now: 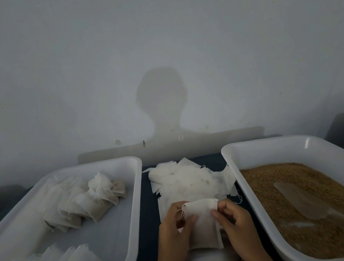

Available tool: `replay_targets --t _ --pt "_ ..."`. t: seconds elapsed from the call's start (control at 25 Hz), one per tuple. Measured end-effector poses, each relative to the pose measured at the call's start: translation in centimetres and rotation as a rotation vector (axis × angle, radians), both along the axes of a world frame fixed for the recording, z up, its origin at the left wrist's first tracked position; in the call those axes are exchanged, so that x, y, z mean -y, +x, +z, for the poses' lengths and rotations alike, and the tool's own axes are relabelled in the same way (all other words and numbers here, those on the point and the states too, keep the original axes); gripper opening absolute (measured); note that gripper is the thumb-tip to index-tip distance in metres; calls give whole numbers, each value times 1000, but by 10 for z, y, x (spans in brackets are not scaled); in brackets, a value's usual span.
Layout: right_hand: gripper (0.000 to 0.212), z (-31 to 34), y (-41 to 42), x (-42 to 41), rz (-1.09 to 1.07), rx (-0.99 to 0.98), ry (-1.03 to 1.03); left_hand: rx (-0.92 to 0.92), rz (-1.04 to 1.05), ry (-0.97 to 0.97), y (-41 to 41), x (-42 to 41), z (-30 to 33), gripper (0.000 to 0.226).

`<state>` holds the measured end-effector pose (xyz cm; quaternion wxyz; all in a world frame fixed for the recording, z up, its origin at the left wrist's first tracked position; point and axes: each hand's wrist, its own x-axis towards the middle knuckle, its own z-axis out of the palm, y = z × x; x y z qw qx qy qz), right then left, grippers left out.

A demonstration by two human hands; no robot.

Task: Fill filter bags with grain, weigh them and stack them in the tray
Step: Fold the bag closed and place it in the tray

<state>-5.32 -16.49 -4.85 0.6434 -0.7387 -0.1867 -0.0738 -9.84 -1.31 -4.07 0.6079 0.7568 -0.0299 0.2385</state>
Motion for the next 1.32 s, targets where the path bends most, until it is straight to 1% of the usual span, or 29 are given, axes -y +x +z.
replay_targets --t 0.08,0.24,0.36,0.48,0.72,0.88,1.04,1.24,1.32 --pt "8 -1 0 0 17 -11 11 -7 -26 11 0 -1 -1 18" --pt "25 -4 -4 5 39 -29 46 -41 -26 -60 0 -8 -6 21" --pt "33 -5 -6 10 51 -4 21 -71 -7 -125 -1 -12 -11 27" --pt "37 -5 -8 12 62 43 56 -38 19 -187 -5 -14 -13 25" --pt "39 -8 -4 16 6 115 91 49 116 -169 -6 -22 -15 22" --pt "40 -10 -3 17 -8 116 95 44 165 -136 -5 -25 -18 18" --pt "36 -10 -4 17 -5 111 93 20 209 -154 -4 -28 -20 16" --pt "32 -10 -5 16 -7 97 84 -1 181 -113 -4 -25 -19 16" --pt "29 -8 -3 13 -26 71 73 -36 147 -56 0 -23 -17 17"
